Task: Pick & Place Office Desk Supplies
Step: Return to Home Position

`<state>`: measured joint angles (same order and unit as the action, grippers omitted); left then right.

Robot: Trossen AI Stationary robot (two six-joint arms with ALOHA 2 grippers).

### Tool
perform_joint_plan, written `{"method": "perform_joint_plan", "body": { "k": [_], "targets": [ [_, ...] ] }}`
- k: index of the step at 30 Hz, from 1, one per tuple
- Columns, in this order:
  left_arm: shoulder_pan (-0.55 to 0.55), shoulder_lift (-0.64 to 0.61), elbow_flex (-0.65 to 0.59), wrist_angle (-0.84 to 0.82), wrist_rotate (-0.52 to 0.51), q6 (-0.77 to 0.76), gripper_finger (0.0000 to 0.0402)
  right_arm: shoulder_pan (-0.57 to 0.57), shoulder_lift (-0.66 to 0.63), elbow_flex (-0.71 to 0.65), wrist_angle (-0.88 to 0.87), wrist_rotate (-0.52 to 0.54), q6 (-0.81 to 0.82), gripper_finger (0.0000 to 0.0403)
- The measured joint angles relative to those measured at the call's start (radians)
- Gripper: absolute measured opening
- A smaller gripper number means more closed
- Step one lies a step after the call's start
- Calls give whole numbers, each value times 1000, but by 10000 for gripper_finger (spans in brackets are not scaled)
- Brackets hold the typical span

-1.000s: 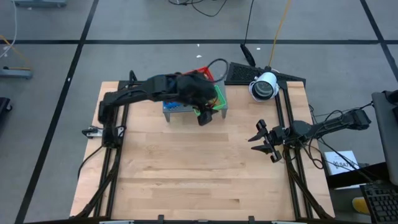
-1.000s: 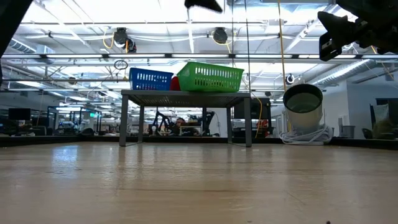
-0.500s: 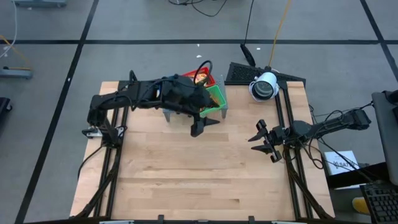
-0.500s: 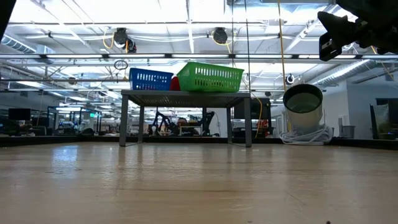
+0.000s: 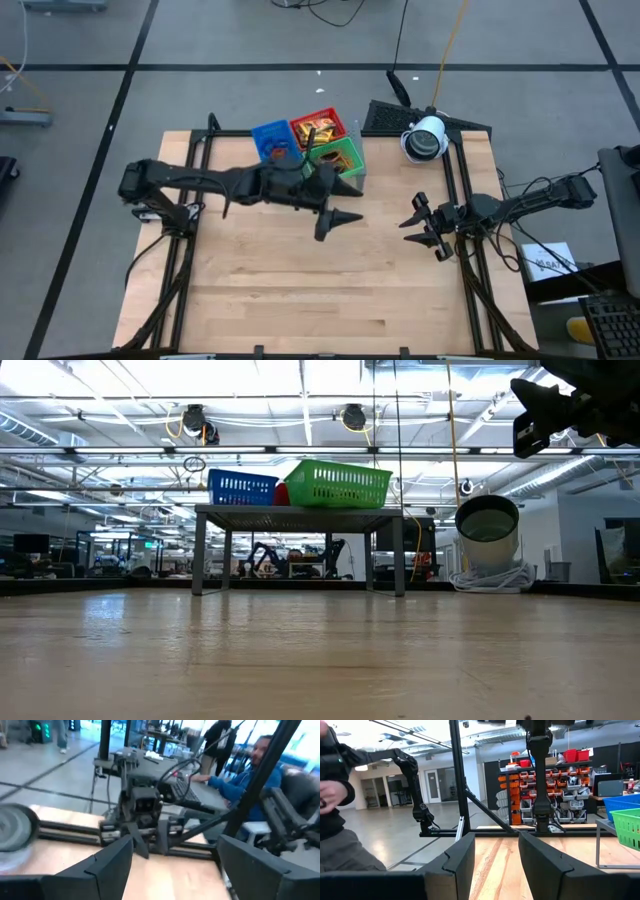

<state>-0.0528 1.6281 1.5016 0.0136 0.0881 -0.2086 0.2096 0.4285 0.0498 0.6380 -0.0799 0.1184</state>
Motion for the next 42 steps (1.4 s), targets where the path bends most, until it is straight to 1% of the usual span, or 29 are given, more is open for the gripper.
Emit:
{"method": "perform_joint_plan", "body": {
  "k": [1,3,6,9,11,13,15,18,21,29,34,42],
  "targets": [
    [-3,-5,-37,47,3,-22,294,0,0,0,0,0,0,141],
    [-14,-9,-106,192,5,-62,294,0,0,0,0,0,0,141],
    [-28,-12,-207,419,9,-83,294,0,0,0,-1,0,0,141],
    [-33,-18,-299,597,31,-74,294,0,0,0,0,0,0,141],
    [-34,-40,-367,659,65,-18,294,0,0,0,0,0,0,141],
    [-34,-75,-430,663,98,40,294,0,0,0,0,0,0,141],
    [-42,-145,-507,643,103,83,294,0,0,0,0,0,0,141],
    [-57,-239,-608,616,70,142,294,0,0,0,0,0,0,141],
    [-72,-325,-713,587,33,168,294,0,0,0,0,0,0,141],
    [-72,-523,-994,588,18,155,294,0,0,0,0,0,0,141],
    [-56,-653,-1147,597,15,151,294,0,0,0,0,0,0,141],
    [-24,-830,-1334,597,27,139,294,0,0,0,0,0,0,141]
  ]
}}
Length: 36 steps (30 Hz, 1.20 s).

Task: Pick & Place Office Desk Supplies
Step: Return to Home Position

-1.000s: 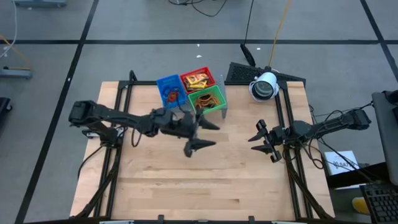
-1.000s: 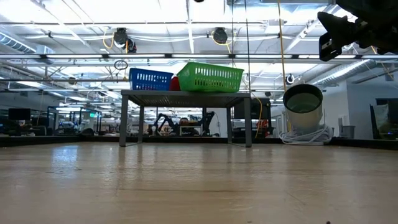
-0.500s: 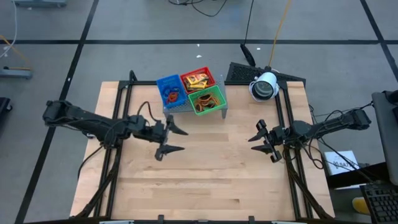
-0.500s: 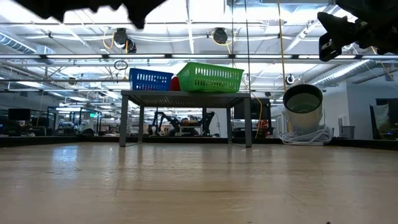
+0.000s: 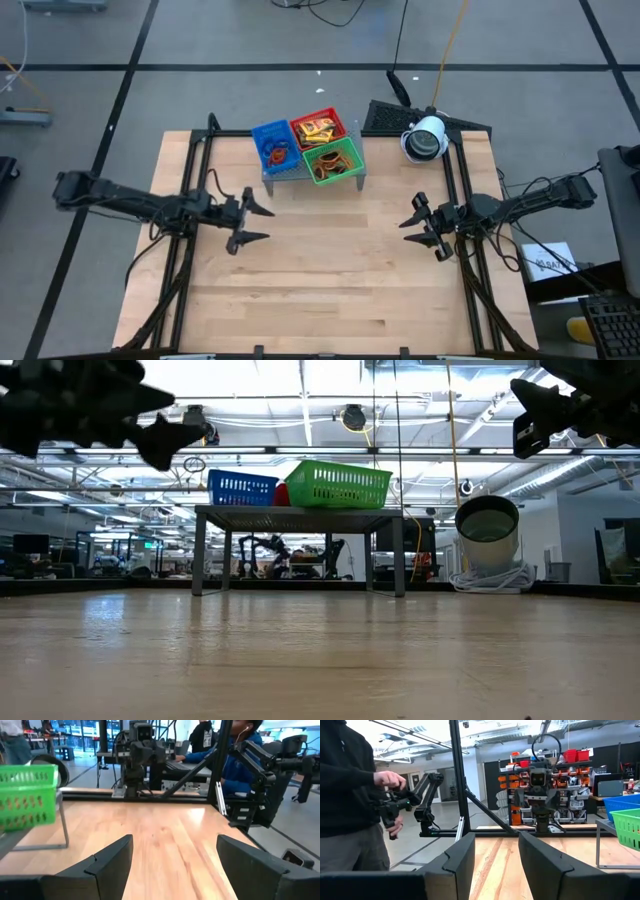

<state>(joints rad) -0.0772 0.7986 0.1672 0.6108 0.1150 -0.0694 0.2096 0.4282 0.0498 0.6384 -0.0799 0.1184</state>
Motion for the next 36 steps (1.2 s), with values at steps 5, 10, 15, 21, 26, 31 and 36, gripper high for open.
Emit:
{"method": "perform_joint_plan", "body": {
  "k": [5,10,15,21,26,31,36],
  "targets": [
    [22,-78,-80,-1,21,9,294,0,0,0,0,0,0,141],
    [45,-133,-138,-1,23,13,294,0,0,0,0,0,0,141],
    [69,-192,-154,-65,27,37,294,0,0,0,0,0,0,141],
    [86,-287,-152,-141,64,83,294,0,0,0,0,0,0,141],
    [89,-402,-152,-259,69,92,294,0,0,0,0,0,0,141],
    [88,-512,-152,-376,69,90,294,0,0,0,0,0,0,141],
    [88,-609,-152,-457,69,88,294,0,0,0,0,0,0,141]
  ]
}}
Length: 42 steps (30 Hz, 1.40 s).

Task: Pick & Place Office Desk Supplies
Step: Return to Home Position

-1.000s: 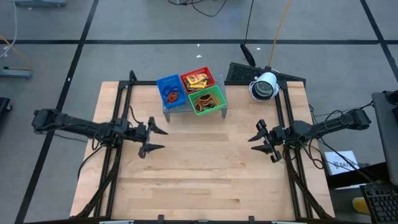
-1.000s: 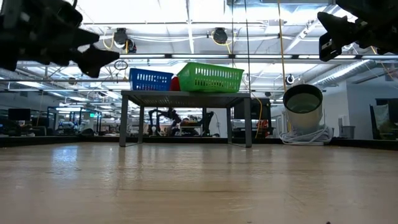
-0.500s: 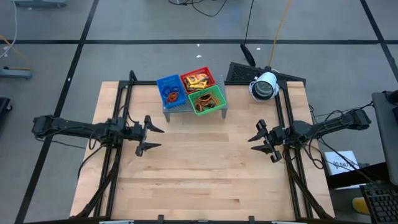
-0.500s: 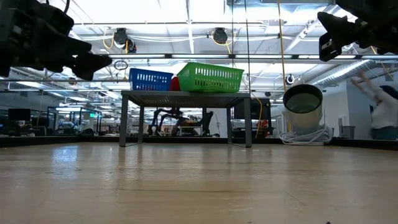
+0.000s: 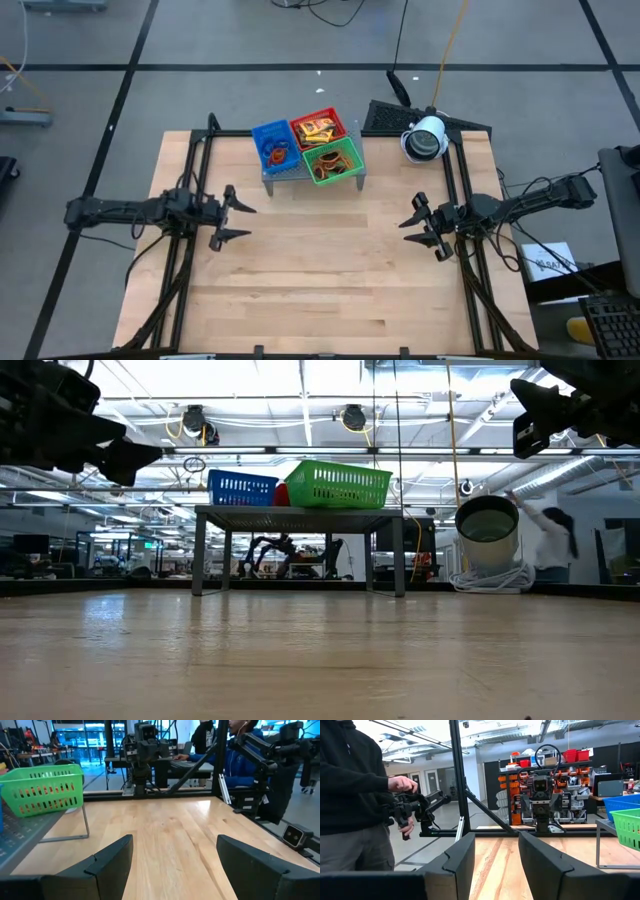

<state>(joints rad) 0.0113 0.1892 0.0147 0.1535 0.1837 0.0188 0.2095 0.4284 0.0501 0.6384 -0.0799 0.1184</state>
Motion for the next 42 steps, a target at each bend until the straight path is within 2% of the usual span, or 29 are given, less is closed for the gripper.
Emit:
{"method": "perform_joint_plan", "body": {
  "k": [7,20,42],
  "targets": [
    [0,-87,1,-114,-1,-1,294,0,0,0,0,0,0,141],
    [0,-89,2,-107,-1,-58,294,0,0,0,0,0,0,141],
    [0,-89,2,-105,-1,-53,294,0,0,0,0,0,0,141]
  ]
}}
